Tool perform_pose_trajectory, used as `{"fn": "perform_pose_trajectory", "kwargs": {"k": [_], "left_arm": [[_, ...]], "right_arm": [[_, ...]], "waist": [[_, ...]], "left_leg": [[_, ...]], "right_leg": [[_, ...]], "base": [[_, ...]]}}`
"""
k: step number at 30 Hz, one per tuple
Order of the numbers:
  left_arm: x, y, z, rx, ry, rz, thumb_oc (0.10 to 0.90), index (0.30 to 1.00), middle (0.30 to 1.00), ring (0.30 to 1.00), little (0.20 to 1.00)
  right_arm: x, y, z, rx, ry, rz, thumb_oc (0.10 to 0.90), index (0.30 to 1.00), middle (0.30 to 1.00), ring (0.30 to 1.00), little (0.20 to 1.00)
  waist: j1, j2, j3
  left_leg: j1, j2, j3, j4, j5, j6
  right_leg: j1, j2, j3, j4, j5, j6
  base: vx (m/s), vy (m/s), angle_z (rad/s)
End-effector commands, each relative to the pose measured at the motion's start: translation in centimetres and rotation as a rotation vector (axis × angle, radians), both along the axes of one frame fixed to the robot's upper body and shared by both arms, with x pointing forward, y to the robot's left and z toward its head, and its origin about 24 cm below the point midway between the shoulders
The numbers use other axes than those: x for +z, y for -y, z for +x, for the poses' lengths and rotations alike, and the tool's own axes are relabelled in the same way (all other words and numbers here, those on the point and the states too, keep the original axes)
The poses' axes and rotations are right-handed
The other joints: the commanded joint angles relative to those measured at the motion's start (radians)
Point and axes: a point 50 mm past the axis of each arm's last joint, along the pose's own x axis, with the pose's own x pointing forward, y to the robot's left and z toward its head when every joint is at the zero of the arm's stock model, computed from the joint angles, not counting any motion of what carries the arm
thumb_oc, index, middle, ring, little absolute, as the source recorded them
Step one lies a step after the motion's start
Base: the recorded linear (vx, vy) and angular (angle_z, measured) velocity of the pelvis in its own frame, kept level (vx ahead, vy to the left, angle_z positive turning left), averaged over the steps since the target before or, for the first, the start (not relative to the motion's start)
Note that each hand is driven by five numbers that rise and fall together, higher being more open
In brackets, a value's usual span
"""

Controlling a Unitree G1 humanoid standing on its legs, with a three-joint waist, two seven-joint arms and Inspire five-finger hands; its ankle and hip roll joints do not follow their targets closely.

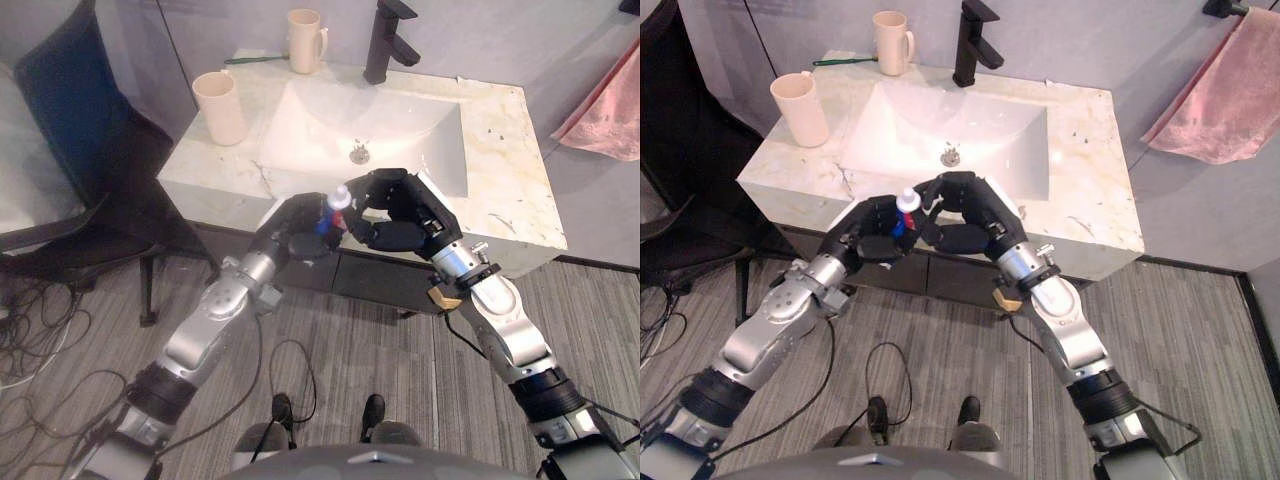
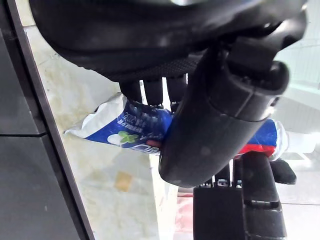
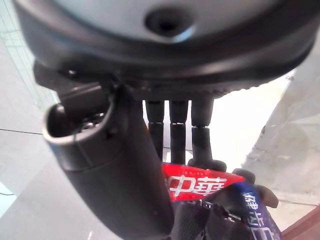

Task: Organize the bathroom.

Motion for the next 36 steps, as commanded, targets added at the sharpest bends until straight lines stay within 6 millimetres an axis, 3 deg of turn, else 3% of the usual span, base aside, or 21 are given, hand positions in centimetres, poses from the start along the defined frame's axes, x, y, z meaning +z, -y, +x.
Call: {"fn": "perform_pose_trajectory", "kwargs": {"k": [1,2,4,15,22,28,31,33,34,36], "left_arm": [[4.7,0.6,2.2,0.043,0.223,-0.075,0.400,0.300,0.300,0.300,0.300],[4.7,0.6,2.2,0.049,0.222,-0.072,0.455,0.382,0.382,0.382,0.382],[4.6,0.4,2.3,0.073,0.217,-0.063,0.800,0.900,0.900,0.900,0.900],[3.4,-1.3,2.6,0.198,0.189,0.017,0.800,0.900,0.900,0.900,0.900],[2.0,-3.6,1.9,0.317,0.151,0.068,0.800,0.900,0.900,0.900,0.900],[0.7,-5.6,0.3,0.366,0.110,0.068,0.800,0.900,0.900,0.900,0.900],[-0.1,-5.5,-0.4,0.316,0.077,0.056,0.800,0.900,0.900,0.900,0.900],[-0.5,-5.1,-0.9,0.258,0.055,0.037,0.800,0.900,0.900,0.900,0.900],[-1.0,-4.1,-1.4,0.155,0.030,0.027,0.800,0.900,0.900,0.900,0.900],[-1.3,-3.4,-1.7,0.092,0.024,0.035,0.800,0.900,0.900,0.900,0.900]], "right_arm": [[5.8,0.3,-0.4,0.047,0.306,0.132,0.400,0.300,0.300,0.300,0.300],[6.0,0.4,-0.4,0.042,0.315,0.135,0.400,0.300,0.300,0.300,0.300],[6.5,0.7,-0.4,0.024,0.345,0.140,0.400,0.300,0.300,0.300,0.300],[9.6,2.2,-0.5,-0.068,0.493,0.169,0.400,0.300,0.300,0.300,0.300],[12.5,3.4,-1.0,-0.191,0.658,0.195,0.400,0.300,0.300,0.300,0.300],[15.5,4.8,-2.0,-0.424,0.903,0.273,0.400,0.300,0.300,0.300,0.300],[16.1,5.3,-2.1,-0.500,0.958,0.305,0.400,0.300,0.300,0.300,0.300],[16.5,5.6,-2.2,-0.562,1.004,0.315,0.400,0.300,0.300,0.300,0.300],[16.7,5.9,-2.0,-0.623,1.040,0.322,0.400,0.300,0.300,0.300,0.300],[16.6,6.1,-1.9,-0.657,1.065,0.317,0.400,0.300,0.300,0.300,0.300]], "waist": [[-0.005,0.037,-0.076],[-0.004,0.037,-0.076],[-0.003,0.036,-0.077],[0.011,0.032,-0.075],[0.047,0.028,-0.074],[0.105,0.024,-0.070],[0.126,0.026,-0.067],[0.136,0.033,-0.060],[0.145,0.046,-0.045],[0.147,0.048,-0.036]], "left_leg": [[0.064,-0.049,0.012,0.017,-0.122,-0.031],[0.064,-0.049,0.013,0.017,-0.122,-0.031],[0.064,-0.049,0.013,0.019,-0.122,-0.031],[0.064,-0.046,0.014,0.022,-0.128,-0.033],[0.059,-0.044,0.002,0.026,-0.131,-0.034],[0.050,-0.049,-0.031,0.035,-0.139,-0.032],[0.042,-0.050,-0.044,0.045,-0.141,-0.024],[0.039,-0.048,-0.060,0.050,-0.139,-0.014],[0.043,-0.042,-0.082,0.051,-0.139,-0.005],[0.045,-0.045,-0.101,0.050,-0.140,0.000]], "right_leg": [[0.012,0.073,-0.011,0.066,-0.172,0.082],[0.012,0.072,-0.012,0.066,-0.172,0.082],[0.012,0.071,-0.014,0.069,-0.173,0.083],[0.013,0.069,-0.024,0.078,-0.180,0.082],[0.016,0.063,-0.041,0.091,-0.191,0.079],[0.012,0.048,-0.062,0.123,-0.204,0.078],[0.003,0.038,-0.069,0.170,-0.223,0.074],[-0.032,0.012,-0.071,0.263,-0.231,0.076],[-0.082,-0.027,-0.068,0.393,-0.206,0.081],[-0.110,-0.042,-0.053,0.448,-0.200,0.081]], "base": [[0.00,0.000,0.00],[0.00,0.000,0.00],[0.01,0.013,0.03],[0.00,0.003,0.01],[-0.02,0.021,0.04],[-0.02,0.045,0.12],[-0.02,0.059,0.22],[0.00,0.083,0.30],[0.02,0.081,0.44],[0.07,0.025,0.55]]}}
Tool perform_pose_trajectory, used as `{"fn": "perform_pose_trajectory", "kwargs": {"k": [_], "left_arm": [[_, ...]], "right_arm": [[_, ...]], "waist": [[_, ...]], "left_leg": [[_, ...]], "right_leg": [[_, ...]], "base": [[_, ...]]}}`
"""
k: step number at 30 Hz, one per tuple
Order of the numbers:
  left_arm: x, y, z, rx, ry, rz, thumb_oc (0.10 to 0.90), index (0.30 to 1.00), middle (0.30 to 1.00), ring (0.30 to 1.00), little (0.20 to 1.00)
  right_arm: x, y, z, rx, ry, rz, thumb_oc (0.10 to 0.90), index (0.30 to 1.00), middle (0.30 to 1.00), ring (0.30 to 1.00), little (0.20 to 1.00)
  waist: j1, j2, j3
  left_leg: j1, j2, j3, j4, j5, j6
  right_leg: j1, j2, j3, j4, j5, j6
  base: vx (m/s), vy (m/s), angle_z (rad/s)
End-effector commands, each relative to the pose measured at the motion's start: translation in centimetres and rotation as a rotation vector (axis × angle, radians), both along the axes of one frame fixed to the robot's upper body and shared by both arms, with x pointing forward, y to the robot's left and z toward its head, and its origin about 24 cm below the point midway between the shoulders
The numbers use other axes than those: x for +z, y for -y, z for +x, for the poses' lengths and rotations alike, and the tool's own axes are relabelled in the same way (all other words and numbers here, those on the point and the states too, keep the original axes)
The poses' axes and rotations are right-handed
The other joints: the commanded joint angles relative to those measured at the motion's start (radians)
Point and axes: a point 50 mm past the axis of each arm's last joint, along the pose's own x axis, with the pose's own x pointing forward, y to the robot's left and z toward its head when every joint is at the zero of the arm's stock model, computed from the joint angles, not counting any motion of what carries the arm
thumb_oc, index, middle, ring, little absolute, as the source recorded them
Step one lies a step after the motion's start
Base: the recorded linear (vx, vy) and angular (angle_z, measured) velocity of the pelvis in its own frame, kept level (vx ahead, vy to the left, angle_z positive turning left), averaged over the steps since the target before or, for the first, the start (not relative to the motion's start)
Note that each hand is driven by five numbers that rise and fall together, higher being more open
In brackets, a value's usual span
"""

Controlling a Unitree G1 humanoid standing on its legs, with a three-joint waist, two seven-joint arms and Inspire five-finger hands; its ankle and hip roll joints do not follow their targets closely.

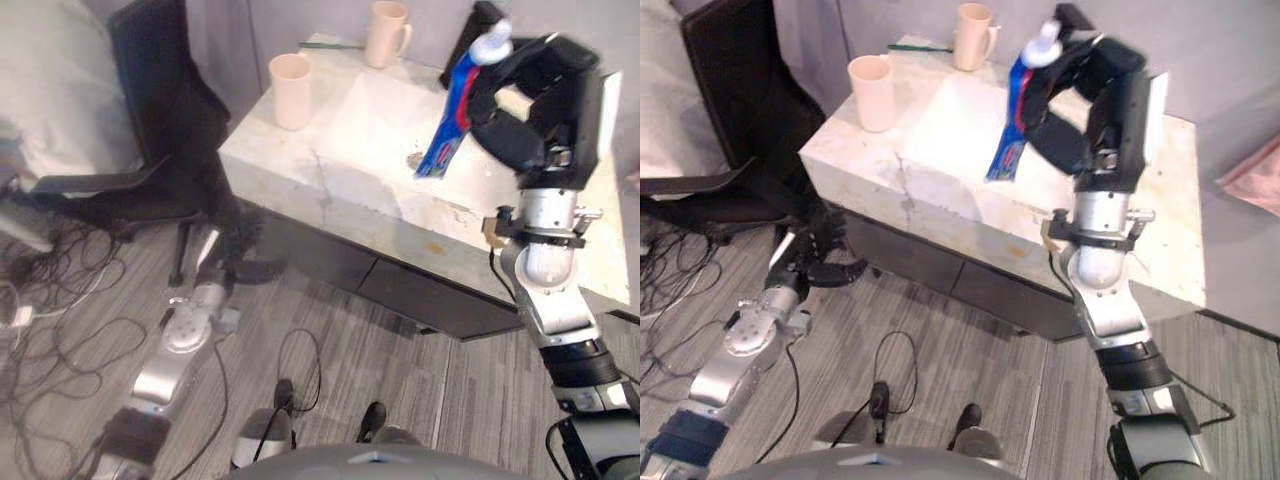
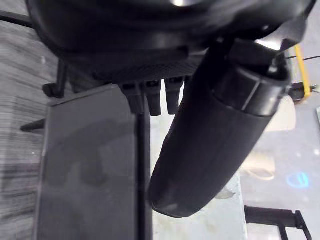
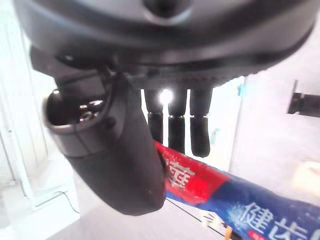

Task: Organize the bathroom.

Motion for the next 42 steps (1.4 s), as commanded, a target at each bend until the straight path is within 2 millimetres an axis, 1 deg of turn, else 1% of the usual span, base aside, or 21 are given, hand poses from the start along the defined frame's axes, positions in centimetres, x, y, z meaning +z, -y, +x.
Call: {"fn": "perform_pose_trajectory", "kwargs": {"k": [1,3,4,5,6,8,11,13,17,23,25,26,28,29,31,32,33,35,36,39,42], "left_arm": [[3.0,3.6,0.3,-0.306,0.156,-0.059,0.800,0.900,0.900,0.900,0.900],[2.8,4.2,0.0,-0.361,0.140,-0.079,0.800,0.900,0.900,0.900,0.900],[2.4,5.2,-0.5,-0.420,0.110,-0.093,0.800,0.900,0.900,0.900,0.900],[2.3,5.4,-0.6,-0.433,0.103,-0.095,0.800,0.900,0.900,0.900,0.900],[2.0,5.8,-0.9,-0.453,0.086,-0.101,0.800,0.900,0.900,0.900,0.900],[1.6,6.1,-1.4,-0.486,0.073,-0.106,0.800,0.900,0.900,0.900,0.900],[1.4,6.4,-1.9,-0.535,0.078,-0.102,0.800,0.900,0.900,0.900,0.900],[1.4,6.3,-2.3,-0.585,0.078,-0.092,0.800,0.900,0.900,0.900,0.900],[1.3,6.4,-2.7,-0.617,0.062,-0.121,0.800,0.900,0.900,0.900,0.900],[1.3,7.4,-3.1,-0.637,0.054,-0.161,0.800,0.900,0.900,0.900,0.900],[1.2,7.5,-3.1,-0.637,0.054,-0.165,0.800,0.900,0.900,0.900,0.900],[1.3,7.9,-3.2,-0.647,0.057,-0.173,0.800,0.900,0.900,0.900,0.900],[1.3,8.3,-3.2,-0.652,0.067,-0.170,0.800,0.900,0.900,0.900,0.900],[1.2,8.4,-3.2,-0.653,0.066,-0.167,0.800,0.900,0.900,0.900,0.900],[1.1,8.5,-3.1,-0.657,0.066,-0.176,0.800,0.900,0.900,0.900,0.900],[1.1,8.5,-3.0,-0.660,0.065,-0.179,0.800,0.900,0.900,0.900,0.900],[1.0,8.5,-2.8,-0.669,0.065,-0.173,0.800,0.900,0.900,0.900,0.900],[0.9,8.6,-2.9,-0.673,0.070,-0.167,0.800,0.900,0.900,0.900,0.900],[0.8,8.7,-2.9,-0.685,0.070,-0.170,0.800,0.900,0.900,0.900,0.900],[0.8,9.0,-2.9,-0.697,0.072,-0.155,0.800,0.900,0.900,0.900,0.900],[0.6,8.6,-2.8,-0.685,0.047,-0.154,0.800,0.900,0.900,0.900,0.900]], "right_arm": [[6.4,0.7,-1.6,-0.073,0.437,0.001,0.400,0.300,0.300,0.300,0.300],[6.5,1.2,-1.4,-0.109,0.453,0.003,0.400,0.300,0.300,0.300,0.300],[7.0,1.9,-1.2,-0.161,0.477,-0.003,0.400,0.300,0.300,0.300,0.300],[7.1,2.0,-1.2,-0.176,0.485,-0.009,0.400,0.300,0.300,0.300,0.300],[7.5,2.3,-1.0,-0.187,0.492,0.000,0.400,0.300,0.300,0.300,0.300],[7.8,2.5,-0.8,-0.206,0.497,-0.013,0.400,0.300,0.300,0.300,0.300],[8.1,2.5,-0.5,-0.227,0.503,-0.025,0.400,0.300,0.300,0.300,0.300],[8.4,2.7,-0.5,-0.245,0.503,-0.023,0.400,0.300,0.300,0.300,0.300],[8.9,2.8,-0.4,-0.265,0.501,-0.054,0.400,0.300,0.300,0.300,0.300],[9.2,2.5,0.1,-0.239,0.486,-0.049,0.400,0.300,0.300,0.300,0.300],[9.3,2.5,0.1,-0.226,0.482,-0.041,0.400,0.300,0.300,0.300,0.300],[9.3,2.2,-0.1,-0.195,0.475,-0.039,0.400,0.300,0.300,0.300,0.300],[9.2,1.5,-0.4,-0.170,0.481,-0.056,0.400,0.300,0.300,0.300,0.300],[9.2,1.2,-0.8,-0.152,0.493,-0.058,0.400,0.300,0.300,0.300,0.300],[9.2,0.9,-1.2,-0.117,0.494,-0.052,0.400,0.300,0.300,0.300,0.300],[9.1,0.8,-1.2,-0.113,0.496,-0.058,0.400,0.300,0.300,0.300,0.300],[9.1,0.5,-1.2,-0.092,0.495,-0.059,0.400,0.300,0.300,0.300,0.300],[9.1,0.0,-1.1,-0.072,0.491,-0.069,0.400,0.300,0.300,0.300,0.300],[8.8,-0.2,-1.2,-0.071,0.486,-0.080,0.400,0.300,0.300,0.300,0.300],[8.2,0.0,-1.0,-0.067,0.461,-0.099,0.400,0.300,0.300,0.300,0.300],[7.0,0.8,-0.5,-0.068,0.396,-0.092,0.400,0.300,0.300,0.300,0.300]], "waist": [[0.027,0.021,-0.098],[0.020,0.021,-0.098],[0.006,0.012,-0.105],[-0.001,0.006,-0.105],[-0.016,-0.001,-0.109],[-0.034,0.003,-0.108],[-0.051,0.010,-0.100],[-0.055,-0.003,-0.107],[-0.057,0.004,-0.128],[-0.049,-0.003,-0.149],[-0.052,-0.002,-0.151],[-0.057,-0.003,-0.156],[-0.059,0.000,-0.155],[-0.062,0.002,-0.153],[-0.062,-0.007,-0.142],[-0.062,-0.009,-0.140],[-0.064,-0.012,-0.138],[-0.064,-0.004,-0.134],[-0.067,0.003,-0.128],[-0.073,0.001,-0.128],[-0.085,0.016,-0.139]], "left_leg": [[0.101,-0.055,-0.017,-0.013,-0.112,-0.007],[0.103,-0.059,-0.042,-0.018,-0.111,-0.008],[0.115,-0.074,-0.079,-0.021,-0.122,-0.014],[0.121,-0.083,-0.089,-0.023,-0.129,-0.015],[0.134,-0.099,-0.114,-0.025,-0.144,-0.017],[0.149,-0.111,-0.152,-0.020,-0.157,-0.013],[0.164,-0.118,-0.192,-0.002,-0.172,-0.001],[0.154,-0.139,-0.209,0.019,-0.175,0.004],[0.156,-0.123,-0.184,0.052,-0.202,-0.003],[0.137,-0.135,-0.183,0.145,-0.249,-0.017],[0.134,-0.134,-0.184,0.162,-0.246,-0.021],[0.117,-0.138,-0.195,0.198,-0.197,-0.039],[0.095,-0.140,-0.208,0.272,-0.152,-0.063],[0.069,-0.123,-0.198,0.337,-0.122,-0.082],[0.024,-0.101,-0.162,0.365,-0.130,-0.081],[0.017,-0.092,-0.149,0.354,-0.140,-0.079],[0.010,-0.057,-0.103,0.267,-0.172,-0.076],[0.023,-0.019,-0.067,0.160,-0.156,-0.083],[0.022,0.014,-0.033,0.096,-0.109,-0.098],[0.028,0.009,-0.051,0.081,-0.104,-0.096],[0.061,0.010,-0.031,0.010,-0.091,-0.092]], "right_leg": [[-0.139,-0.002,0.054,0.330,-0.202,0.077],[-0.147,0.019,0.067,0.295,-0.203,0.072],[-0.144,0.051,0.099,0.175,-0.192,0.072],[-0.154,0.053,0.119,0.132,-0.165,0.079],[-0.177,0.066,0.165,0.039,-0.096,0.094],[-0.215,0.092,0.221,-0.030,-0.035,0.104],[-0.258,0.114,0.261,-0.028,-0.009,0.106],[-0.238,0.120,0.273,-0.050,0.009,0.086],[-0.196,0.135,0.261,-0.054,-0.026,0.068],[-0.153,0.141,0.248,-0.048,-0.070,0.039],[-0.152,0.148,0.249,-0.044,-0.078,0.032],[-0.147,0.157,0.243,-0.042,-0.087,0.012],[-0.136,0.166,0.236,-0.039,-0.103,-0.005],[-0.118,0.173,0.232,-0.038,-0.120,-0.016],[-0.097,0.164,0.223,-0.036,-0.128,-0.013],[-0.092,0.162,0.220,-0.036,-0.131,-0.012],[-0.072,0.158,0.212,-0.041,-0.139,-0.007],[-0.050,0.159,0.209,-0.050,-0.148,0.000],[-0.032,0.159,0.198,-0.051,-0.162,0.004],[-0.034,0.137,0.189,-0.052,-0.159,0.016],[-0.036,0.120,0.171,-0.057,-0.152,0.031]], "base": [[0.12,-0.034,0.55],[0.17,-0.069,0.50],[0.22,-0.109,0.59],[0.34,-0.156,0.79],[0.25,-0.098,0.54],[0.31,-0.086,0.61],[0.30,-0.122,0.70],[0.23,-0.158,0.94],[0.24,-0.113,0.68],[0.18,-0.089,0.15],[0.10,-0.059,0.07],[0.12,-0.061,0.15],[0.11,-0.057,0.19],[0.11,-0.029,0.20],[0.09,-0.014,0.22],[0.12,0.035,0.22],[0.12,0.066,0.16],[0.12,0.102,0.24],[0.10,0.112,0.36],[0.08,0.099,0.26],[0.13,0.115,0.05]]}}
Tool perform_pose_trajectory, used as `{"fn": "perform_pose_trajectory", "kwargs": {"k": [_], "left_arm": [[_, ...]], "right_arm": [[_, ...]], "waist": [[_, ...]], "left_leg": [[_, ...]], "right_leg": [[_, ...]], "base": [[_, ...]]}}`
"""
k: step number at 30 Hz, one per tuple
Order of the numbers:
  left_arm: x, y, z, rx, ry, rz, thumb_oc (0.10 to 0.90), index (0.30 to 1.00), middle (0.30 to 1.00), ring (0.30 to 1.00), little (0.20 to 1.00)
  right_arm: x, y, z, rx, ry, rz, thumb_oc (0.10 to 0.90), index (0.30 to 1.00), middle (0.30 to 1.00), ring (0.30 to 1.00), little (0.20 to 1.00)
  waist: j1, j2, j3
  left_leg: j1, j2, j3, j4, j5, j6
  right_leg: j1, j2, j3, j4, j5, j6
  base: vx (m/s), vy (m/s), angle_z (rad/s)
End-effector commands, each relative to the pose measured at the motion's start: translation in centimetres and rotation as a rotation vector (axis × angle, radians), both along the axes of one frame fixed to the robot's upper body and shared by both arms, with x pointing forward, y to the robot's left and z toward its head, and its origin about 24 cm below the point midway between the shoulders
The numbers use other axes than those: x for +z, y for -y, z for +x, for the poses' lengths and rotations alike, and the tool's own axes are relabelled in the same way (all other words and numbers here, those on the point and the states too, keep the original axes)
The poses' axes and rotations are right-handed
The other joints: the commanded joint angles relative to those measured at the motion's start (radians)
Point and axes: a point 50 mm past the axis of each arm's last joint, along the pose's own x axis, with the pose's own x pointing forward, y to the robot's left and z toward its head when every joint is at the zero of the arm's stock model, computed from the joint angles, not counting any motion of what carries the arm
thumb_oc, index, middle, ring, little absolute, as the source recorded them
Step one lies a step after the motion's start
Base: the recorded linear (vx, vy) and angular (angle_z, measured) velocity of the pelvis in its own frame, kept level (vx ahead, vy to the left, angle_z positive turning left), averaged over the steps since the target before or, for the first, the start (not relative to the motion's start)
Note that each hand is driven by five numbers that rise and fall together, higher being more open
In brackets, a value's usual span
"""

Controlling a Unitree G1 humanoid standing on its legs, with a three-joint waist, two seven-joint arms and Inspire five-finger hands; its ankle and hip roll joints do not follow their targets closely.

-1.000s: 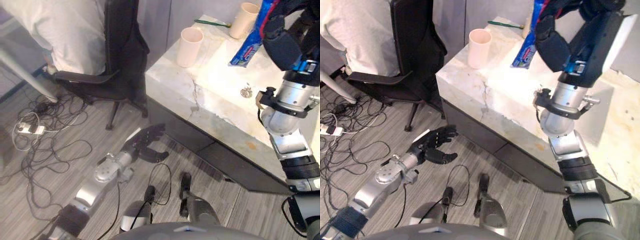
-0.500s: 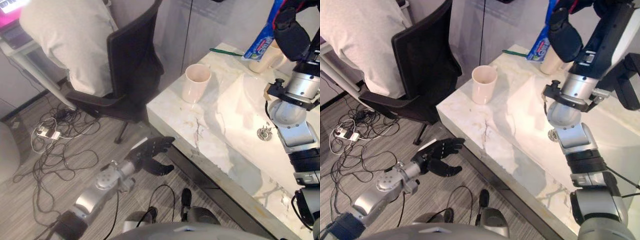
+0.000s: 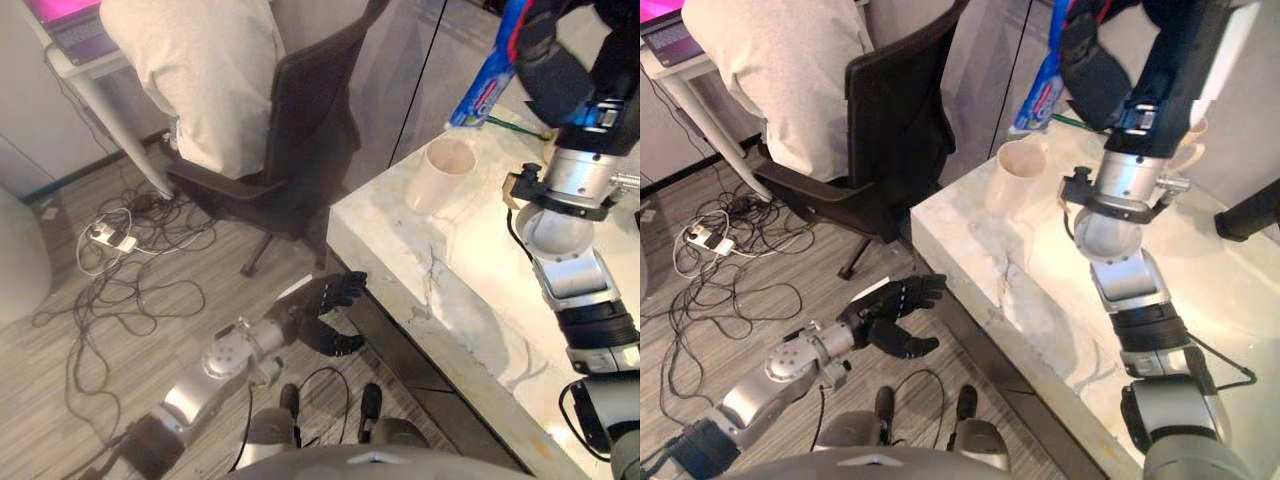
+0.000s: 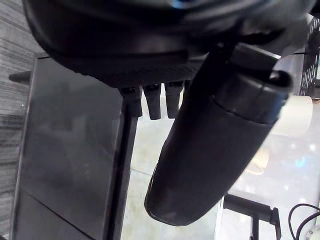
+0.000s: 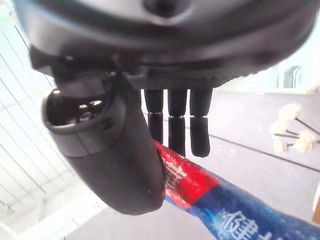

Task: Organize the bathroom.

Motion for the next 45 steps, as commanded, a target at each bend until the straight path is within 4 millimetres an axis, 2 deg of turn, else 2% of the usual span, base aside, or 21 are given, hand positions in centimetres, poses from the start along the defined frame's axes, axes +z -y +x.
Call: {"fn": "perform_pose_trajectory", "kwargs": {"k": [1,8,11,26,37,45], "left_arm": [[3.3,1.6,1.0,-0.051,0.153,-0.141,0.800,0.900,0.900,0.900,0.900],[3.4,0.8,0.9,-0.003,0.132,-0.130,0.800,0.900,0.900,0.900,0.900],[3.2,0.3,0.8,0.009,0.115,-0.121,0.800,0.900,0.900,0.900,0.900],[2.1,-0.7,-0.4,0.038,0.066,-0.093,0.800,0.900,0.900,0.900,0.900],[1.7,-0.9,-1.2,0.022,0.055,-0.092,0.800,0.900,0.900,0.900,0.900],[1.7,-1.0,-1.0,0.040,0.043,-0.103,0.800,0.900,0.900,0.900,0.900]], "right_arm": [[3.6,0.8,-1.0,0.048,0.158,-0.006,0.400,0.300,0.300,0.300,0.300],[1.2,0.7,-1.1,0.034,0.091,0.008,0.400,0.300,0.300,0.300,0.300],[0.8,1.0,-1.0,0.017,0.067,0.007,0.400,0.300,0.300,0.300,0.300],[0.3,2.4,-1.1,-0.040,0.067,0.071,0.400,0.300,0.300,0.300,0.300],[0.2,2.1,-2.0,-0.068,0.112,0.077,0.400,0.300,0.300,0.300,0.300],[-1.3,1.8,-1.5,-0.026,0.014,0.055,0.400,0.300,0.300,0.300,0.300]], "waist": [[-0.007,0.028,-0.109],[-0.018,0.039,-0.112],[-0.016,0.040,-0.116],[-0.005,0.042,-0.127],[-0.017,0.056,-0.129],[-0.015,0.055,-0.134]], "left_leg": [[0.064,0.019,-0.002,-0.018,-0.037,-0.053],[0.075,0.004,0.020,-0.010,-0.057,-0.023],[0.081,0.001,0.023,-0.021,-0.057,-0.017],[0.088,0.002,0.041,-0.046,-0.051,-0.006],[0.085,0.008,0.068,-0.029,-0.056,-0.009],[0.078,0.008,0.068,-0.007,-0.062,-0.014]], "right_leg": [[0.009,0.047,-0.024,0.071,-0.122,0.109],[0.002,0.038,0.001,0.090,-0.130,0.117],[0.010,0.040,0.001,0.085,-0.130,0.120],[0.027,0.057,0.010,0.066,-0.134,0.121],[0.043,0.070,0.010,0.060,-0.146,0.113],[0.051,0.074,0.007,0.057,-0.151,0.108]], "base": [[0.16,0.110,-0.03],[0.10,0.046,-0.07],[0.08,-0.008,-0.08],[0.06,-0.042,-0.01],[0.03,-0.045,-0.05],[0.03,-0.021,-0.10]]}}
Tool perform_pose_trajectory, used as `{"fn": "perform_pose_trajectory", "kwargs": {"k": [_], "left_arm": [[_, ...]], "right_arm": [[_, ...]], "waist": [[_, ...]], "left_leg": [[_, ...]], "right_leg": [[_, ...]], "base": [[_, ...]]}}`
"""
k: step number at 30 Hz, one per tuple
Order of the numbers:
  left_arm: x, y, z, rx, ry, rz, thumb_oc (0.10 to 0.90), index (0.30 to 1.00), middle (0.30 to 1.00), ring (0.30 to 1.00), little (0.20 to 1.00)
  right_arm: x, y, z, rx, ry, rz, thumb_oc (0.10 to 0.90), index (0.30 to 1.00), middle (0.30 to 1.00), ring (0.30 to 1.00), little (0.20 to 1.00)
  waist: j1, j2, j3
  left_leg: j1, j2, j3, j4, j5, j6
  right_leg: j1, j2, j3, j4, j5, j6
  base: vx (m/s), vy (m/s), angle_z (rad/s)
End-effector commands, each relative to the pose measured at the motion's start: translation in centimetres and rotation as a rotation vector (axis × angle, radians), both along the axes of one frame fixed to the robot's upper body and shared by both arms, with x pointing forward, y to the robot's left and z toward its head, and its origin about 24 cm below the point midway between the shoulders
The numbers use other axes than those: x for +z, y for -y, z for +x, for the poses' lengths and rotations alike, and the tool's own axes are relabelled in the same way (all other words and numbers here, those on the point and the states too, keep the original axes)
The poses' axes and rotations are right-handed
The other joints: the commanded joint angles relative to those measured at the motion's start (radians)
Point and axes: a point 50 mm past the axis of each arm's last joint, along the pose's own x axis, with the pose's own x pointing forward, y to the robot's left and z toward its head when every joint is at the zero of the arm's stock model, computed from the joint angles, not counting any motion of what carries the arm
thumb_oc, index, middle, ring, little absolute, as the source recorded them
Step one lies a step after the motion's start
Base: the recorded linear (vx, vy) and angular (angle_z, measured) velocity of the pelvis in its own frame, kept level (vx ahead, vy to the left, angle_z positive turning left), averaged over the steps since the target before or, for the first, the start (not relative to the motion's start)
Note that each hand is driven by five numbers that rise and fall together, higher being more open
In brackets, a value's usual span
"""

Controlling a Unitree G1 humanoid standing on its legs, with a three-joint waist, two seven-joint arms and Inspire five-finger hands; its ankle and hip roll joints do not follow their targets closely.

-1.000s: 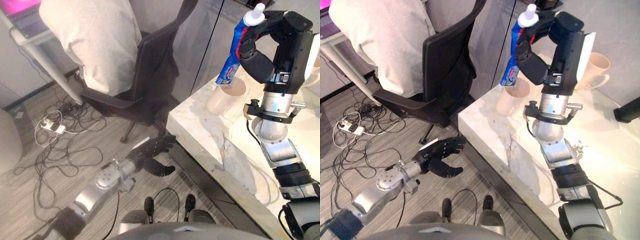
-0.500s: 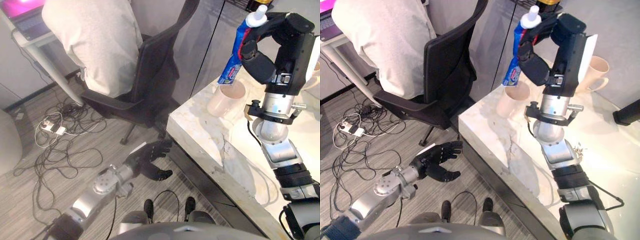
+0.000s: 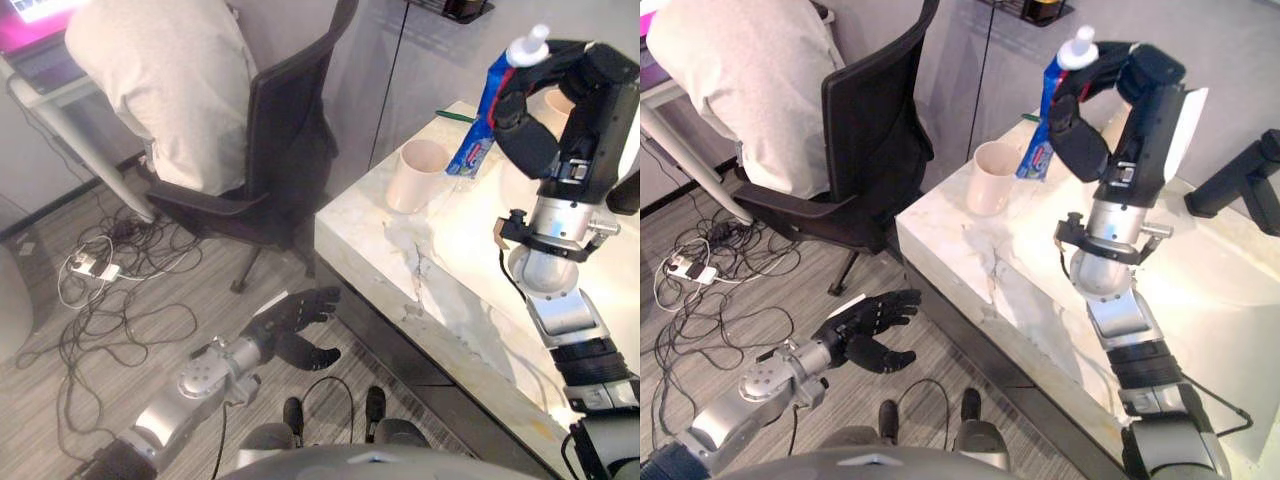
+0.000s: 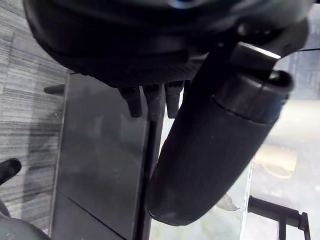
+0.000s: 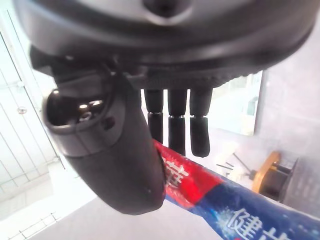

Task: Organize the bathroom.

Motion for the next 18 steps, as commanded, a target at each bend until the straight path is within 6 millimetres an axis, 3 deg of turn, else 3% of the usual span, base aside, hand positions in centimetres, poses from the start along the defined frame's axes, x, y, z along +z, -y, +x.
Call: {"fn": "perform_pose_trajectory", "kwargs": {"k": [1,6,18], "left_arm": [[2.9,2.0,1.1,-0.052,0.140,-0.154,0.800,0.900,0.900,0.900,0.900],[2.8,1.8,1.0,-0.028,0.134,-0.148,0.800,0.900,0.900,0.900,0.900],[2.6,1.8,0.7,-0.024,0.135,-0.145,0.800,0.900,0.900,0.900,0.900]], "right_arm": [[4.4,0.3,-0.4,0.039,0.200,0.015,0.400,0.300,0.300,0.300,0.300],[4.2,0.2,-0.3,0.029,0.210,0.020,0.400,0.300,0.300,0.300,0.300],[7.8,0.7,-1.3,-0.031,0.407,0.006,0.400,0.300,0.300,0.300,0.300]], "waist": [[0.015,0.040,-0.095],[0.024,0.042,-0.093],[0.041,0.035,-0.098]], "left_leg": [[0.007,0.010,-0.006,0.068,-0.084,-0.019],[0.005,0.015,-0.010,0.063,-0.078,-0.023],[-0.003,0.019,-0.017,0.073,-0.078,-0.030]], "right_leg": [[0.053,0.072,-0.051,0.056,-0.162,0.055],[0.058,0.074,-0.061,0.050,-0.164,0.051],[0.063,0.073,-0.087,0.063,-0.180,0.045]], "base": [[0.02,-0.007,-0.05],[0.01,-0.002,-0.01],[0.01,-0.006,0.07]]}}
